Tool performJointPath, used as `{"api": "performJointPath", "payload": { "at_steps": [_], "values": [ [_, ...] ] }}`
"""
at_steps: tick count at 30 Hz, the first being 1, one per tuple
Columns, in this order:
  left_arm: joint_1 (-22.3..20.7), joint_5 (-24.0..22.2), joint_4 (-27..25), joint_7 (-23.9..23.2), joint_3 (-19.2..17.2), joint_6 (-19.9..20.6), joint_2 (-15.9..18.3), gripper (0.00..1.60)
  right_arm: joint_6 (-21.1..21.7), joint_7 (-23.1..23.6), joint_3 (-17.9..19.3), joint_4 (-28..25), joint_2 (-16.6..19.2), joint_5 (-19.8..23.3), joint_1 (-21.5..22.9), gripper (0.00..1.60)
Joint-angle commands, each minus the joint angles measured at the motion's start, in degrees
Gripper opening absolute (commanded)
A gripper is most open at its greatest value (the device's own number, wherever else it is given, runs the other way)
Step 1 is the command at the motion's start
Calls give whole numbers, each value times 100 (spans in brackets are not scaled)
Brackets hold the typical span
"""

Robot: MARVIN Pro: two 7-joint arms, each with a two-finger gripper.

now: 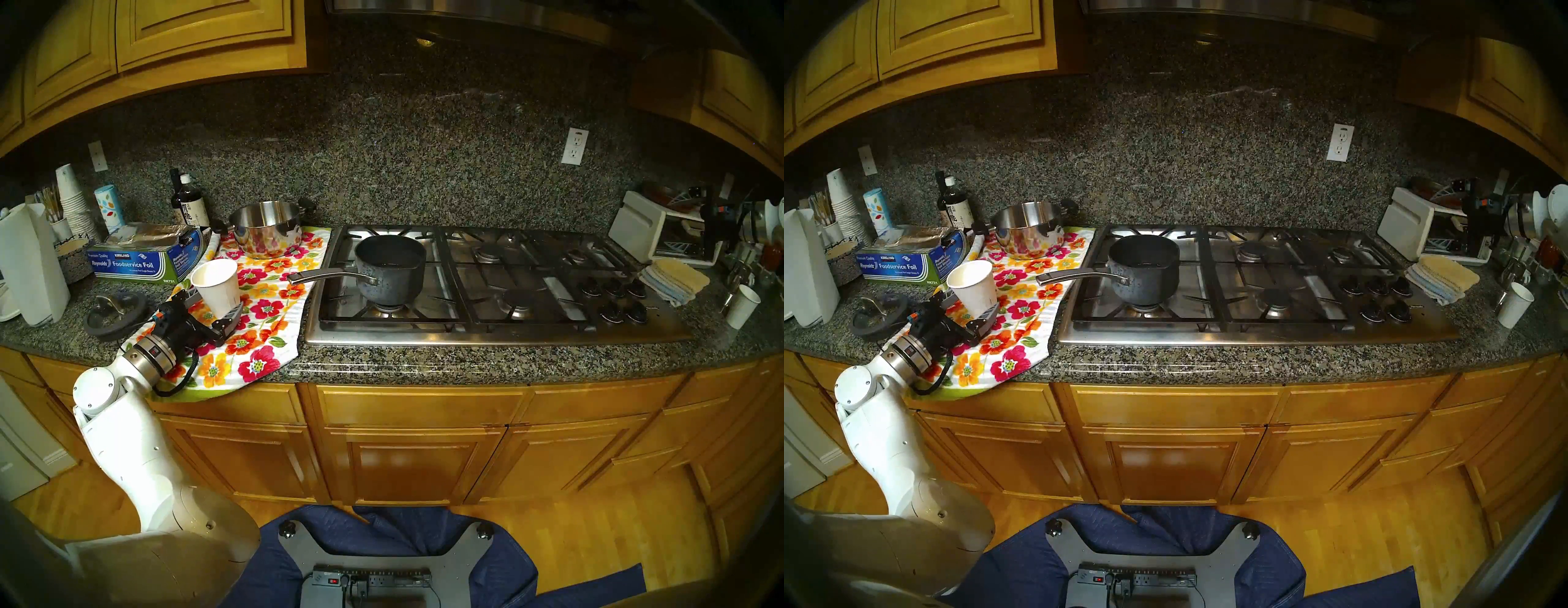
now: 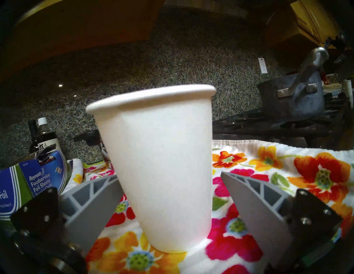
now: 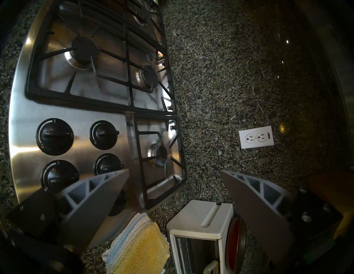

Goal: Pick up the water cup, pour water into the pot, turn on the stove

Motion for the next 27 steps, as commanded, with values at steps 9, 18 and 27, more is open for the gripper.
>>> {"api": "performJointPath", "payload": {
  "at_steps": [9, 18, 27],
  "values": [
    [-197, -75, 21, 41, -91, 16, 336, 160, 4, -74, 103, 32, -54, 41, 152, 160],
    [-113, -143, -262, -158, -139, 153, 215, 160, 4, -75, 103, 31, -54, 41, 152, 160],
    [-77, -137, -509, -277, -134, 247, 63, 160, 4, -75, 103, 31, -54, 41, 153, 160]
  ]
}}
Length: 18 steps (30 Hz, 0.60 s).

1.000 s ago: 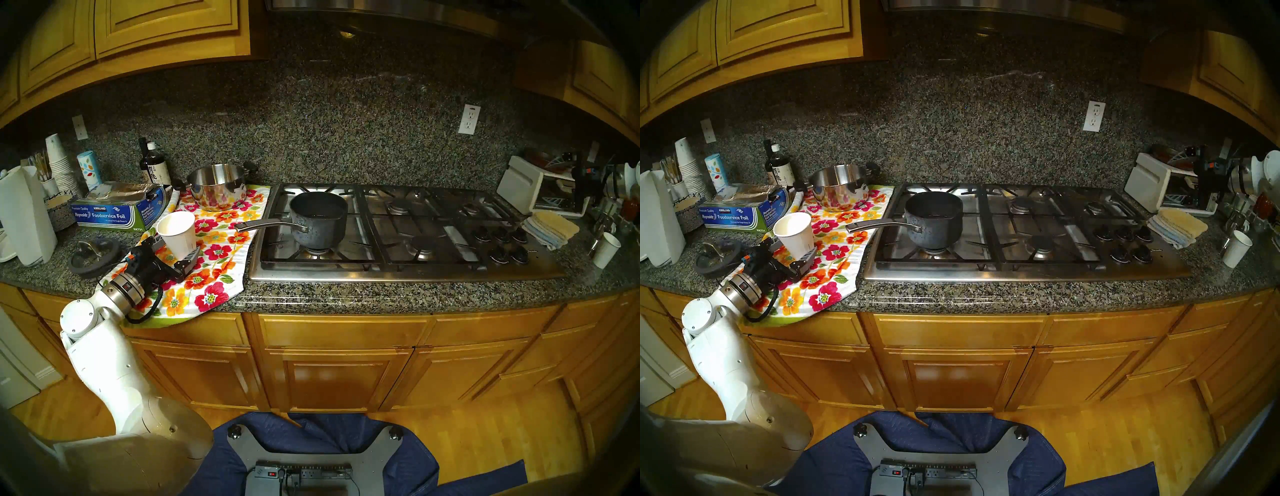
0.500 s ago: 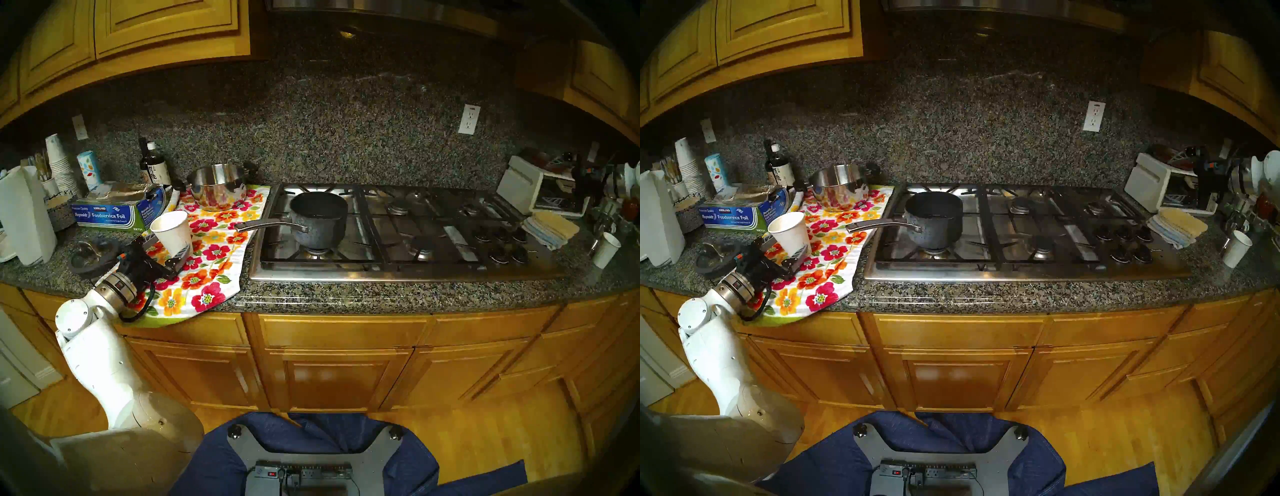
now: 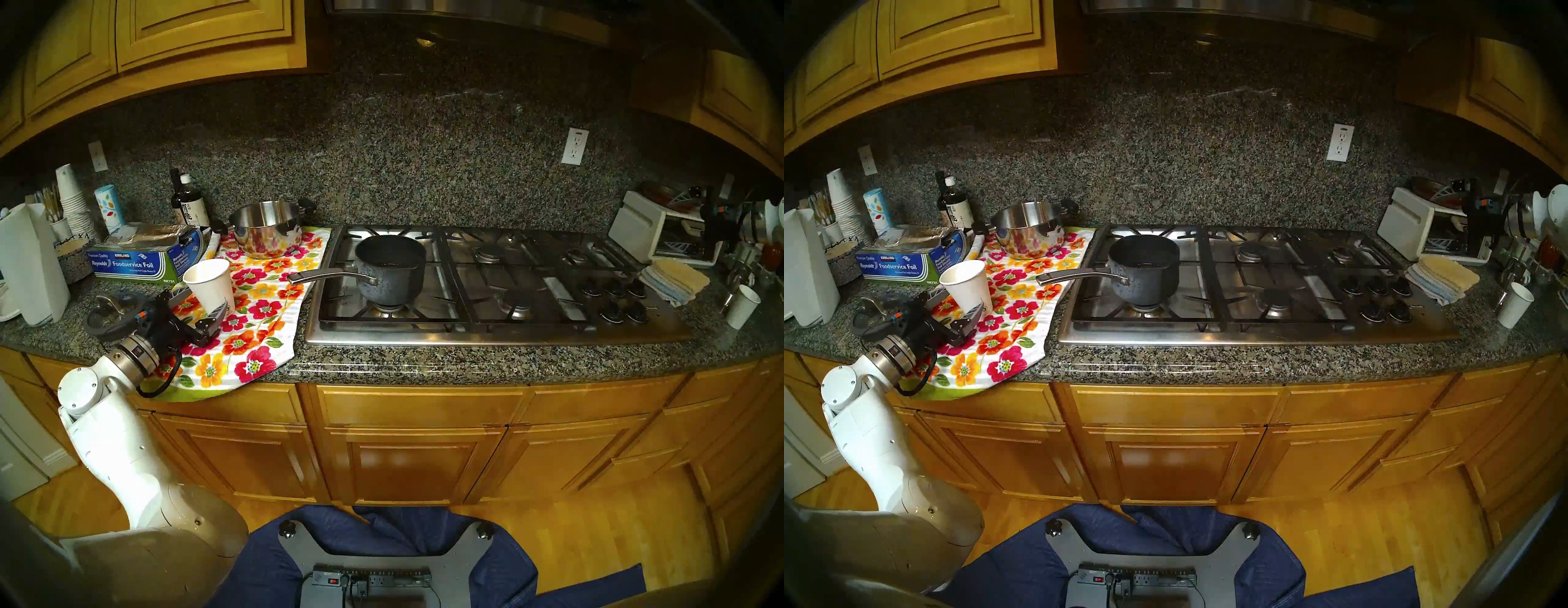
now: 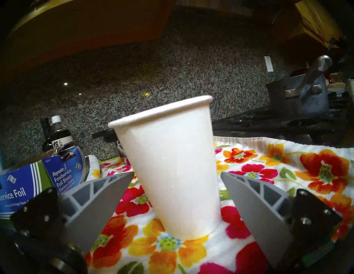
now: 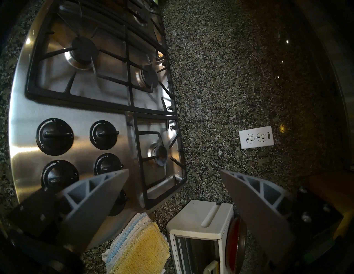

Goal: Pick up the water cup, pour water into the pot, turn on the stove

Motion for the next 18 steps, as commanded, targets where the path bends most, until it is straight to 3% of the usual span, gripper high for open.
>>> {"api": "performJointPath", "payload": {
  "at_steps": [1, 18],
  "values": [
    [-98, -114, -345, -60, 36, 46, -95, 160, 5, -77, 103, 30, -54, 40, 153, 160],
    [46, -27, -573, -102, -40, -14, -176, 160, 6, -79, 103, 28, -53, 39, 154, 160]
  ]
}}
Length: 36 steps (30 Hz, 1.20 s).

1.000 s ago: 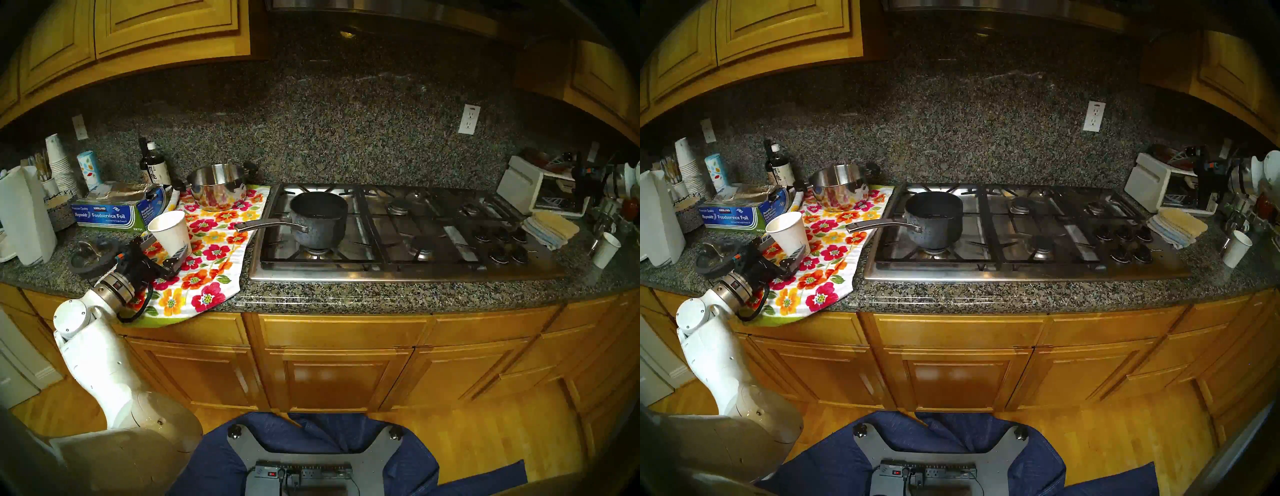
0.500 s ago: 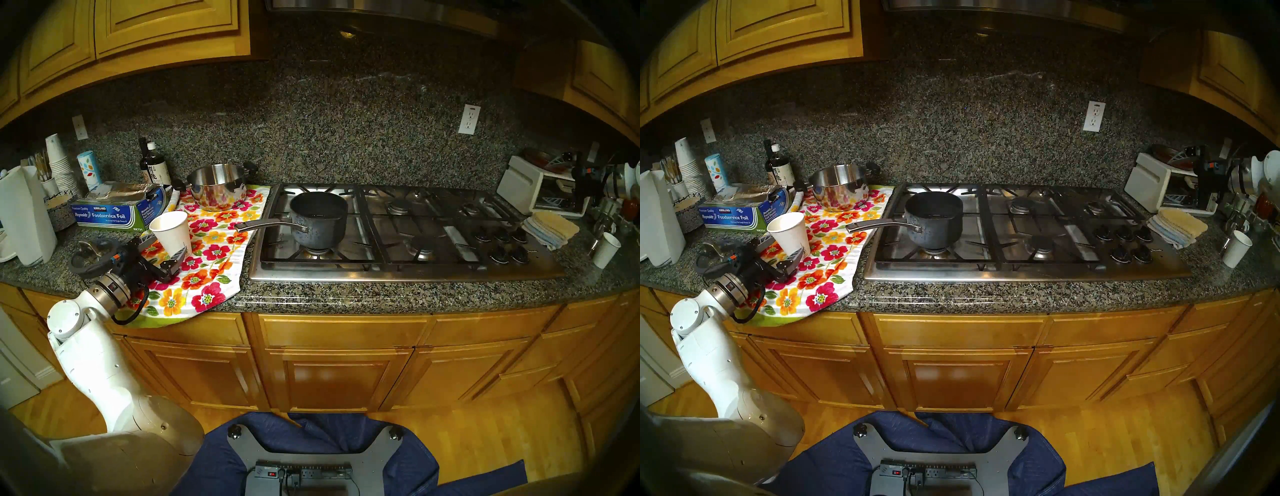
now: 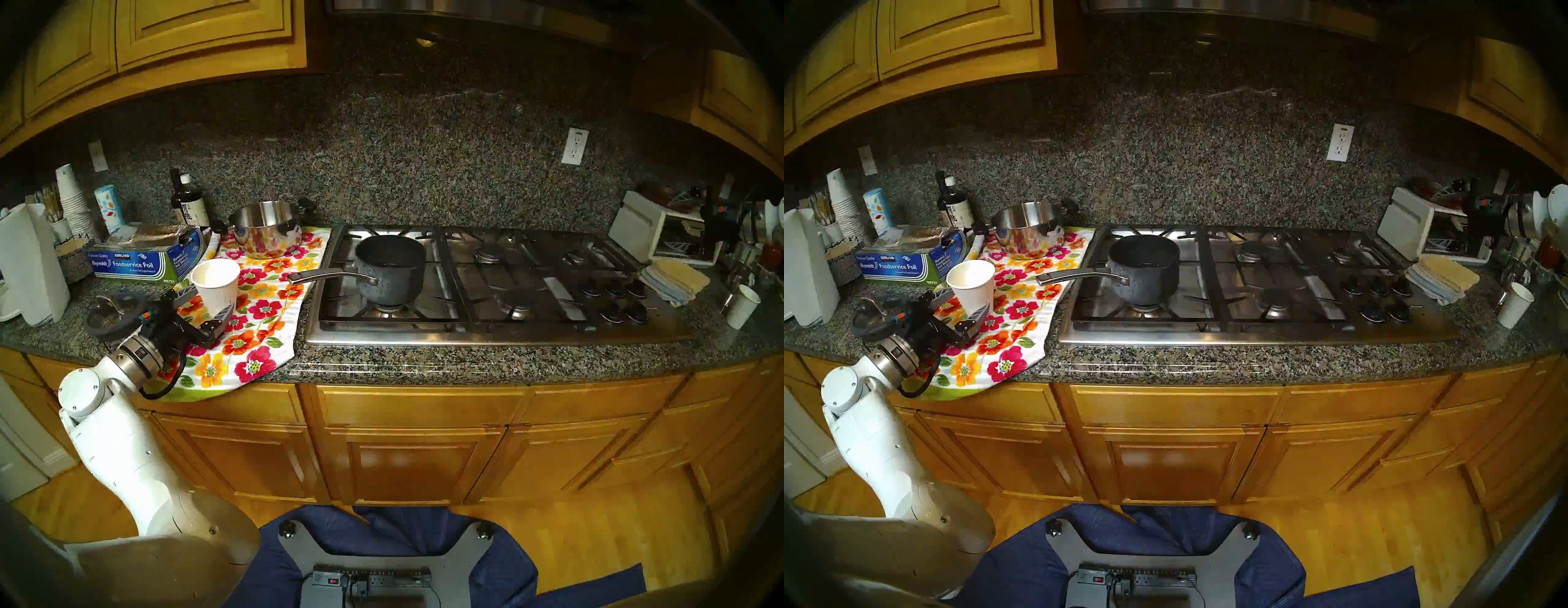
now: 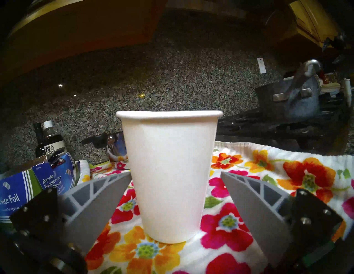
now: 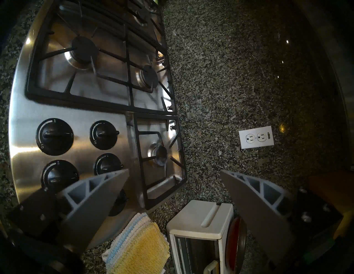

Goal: Pick up the water cup, pour water into the pot, turn on the stove

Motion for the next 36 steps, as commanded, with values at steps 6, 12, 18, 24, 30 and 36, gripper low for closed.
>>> {"api": "performJointPath", "payload": {
  "at_steps": [6, 12, 18, 24, 30, 36],
  "values": [
    [-59, -22, -129, 78, -52, -155, 80, 160, 6, -79, 103, 28, -53, 38, 154, 160],
    [-72, -3, -99, 105, -55, -193, 112, 160, 5, -79, 103, 29, -53, 39, 154, 160],
    [-76, 1, -109, 108, -52, -198, 132, 160, 5, -78, 103, 29, -53, 39, 154, 160],
    [-72, -5, -147, 101, -69, -150, 148, 160, 5, -78, 103, 29, -53, 39, 153, 160],
    [7, -90, -349, -5, -124, -25, 118, 160, 4, -77, 103, 30, -54, 40, 152, 160],
    [77, -171, -614, -162, -214, 131, 42, 160, 4, -76, 103, 31, -54, 41, 152, 160]
  ]
}}
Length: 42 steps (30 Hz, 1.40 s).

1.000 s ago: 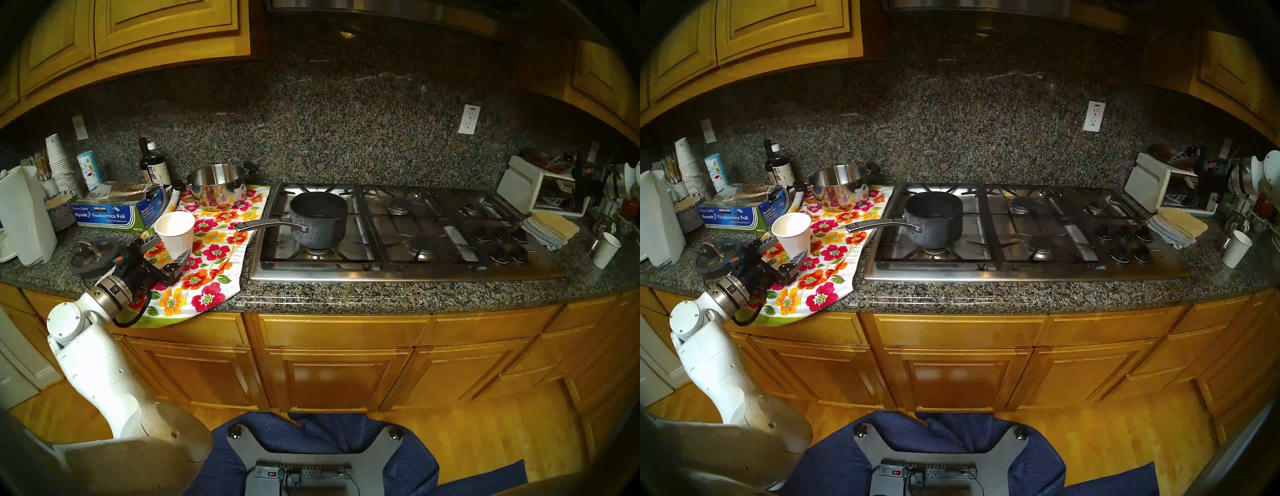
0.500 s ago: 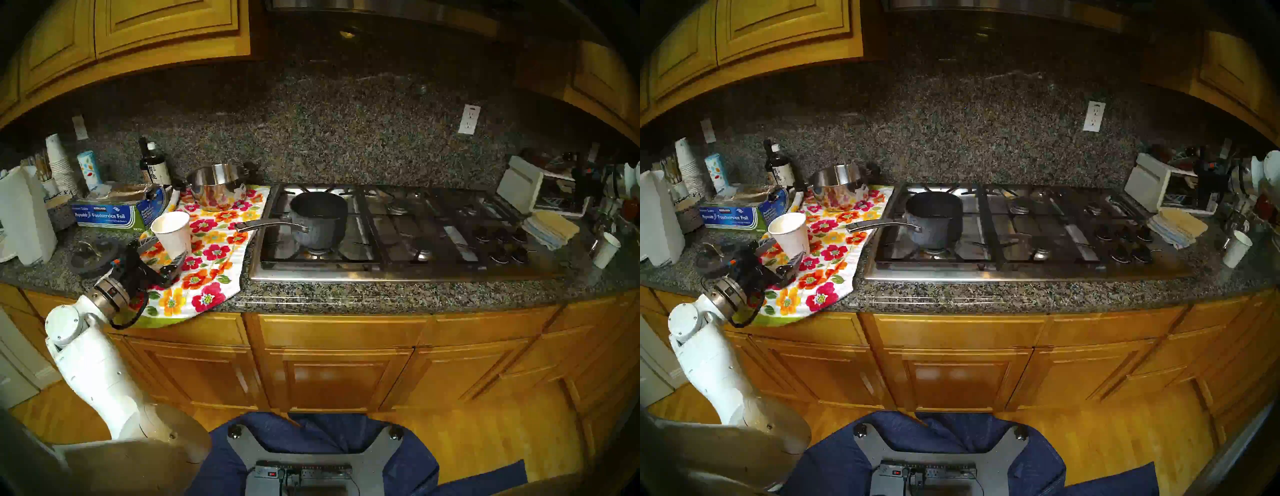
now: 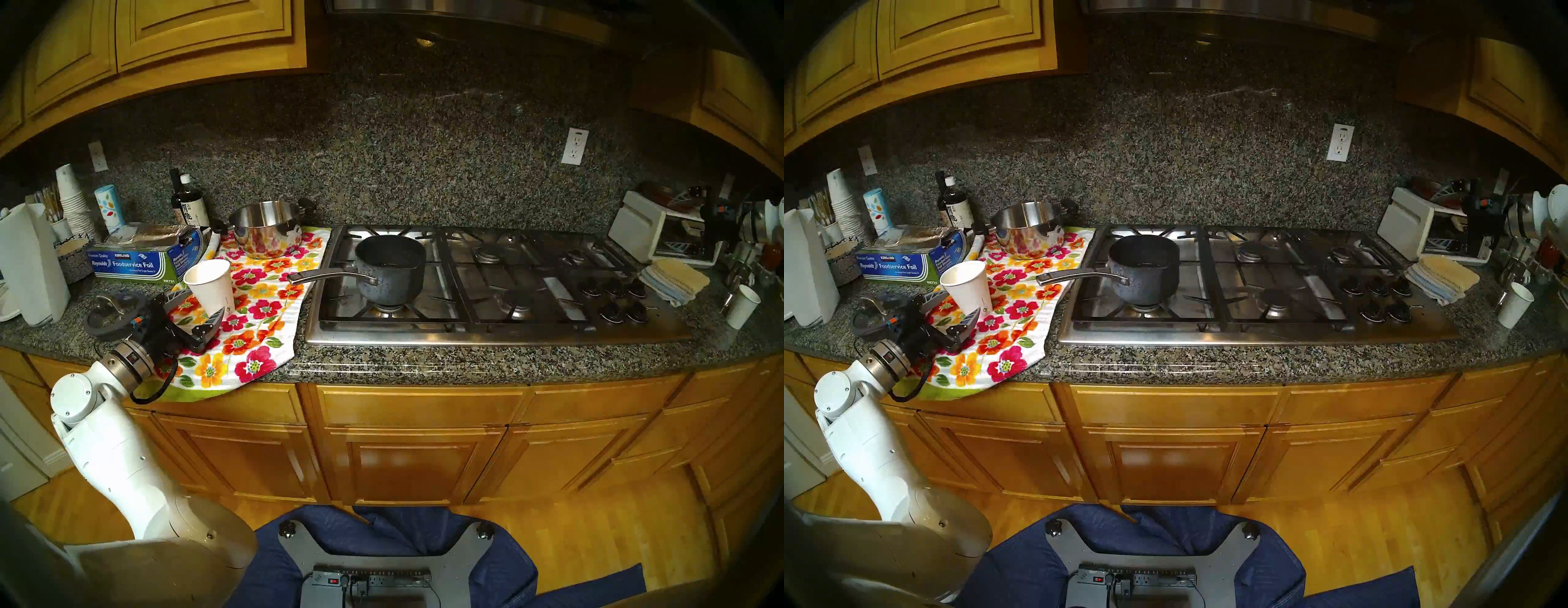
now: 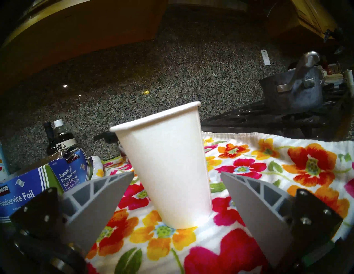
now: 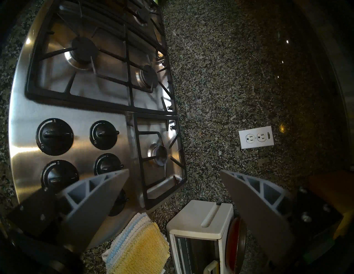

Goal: Pick up the water cup, pour water into the pot, turn on the stove

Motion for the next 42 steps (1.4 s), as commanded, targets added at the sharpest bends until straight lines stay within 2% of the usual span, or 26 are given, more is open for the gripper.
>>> {"api": "performJointPath", "payload": {
  "at_steps": [1, 18, 42],
  "values": [
    [-37, -216, -433, -161, -80, 172, -33, 160, 4, -75, 103, 31, -54, 41, 152, 160],
    [83, -289, -923, -163, -235, 709, -116, 160, 5, -77, 103, 29, -54, 39, 153, 160],
    [172, -341, -962, -163, -150, 826, -81, 160, 6, -78, 103, 28, -53, 39, 154, 160]
  ]
}}
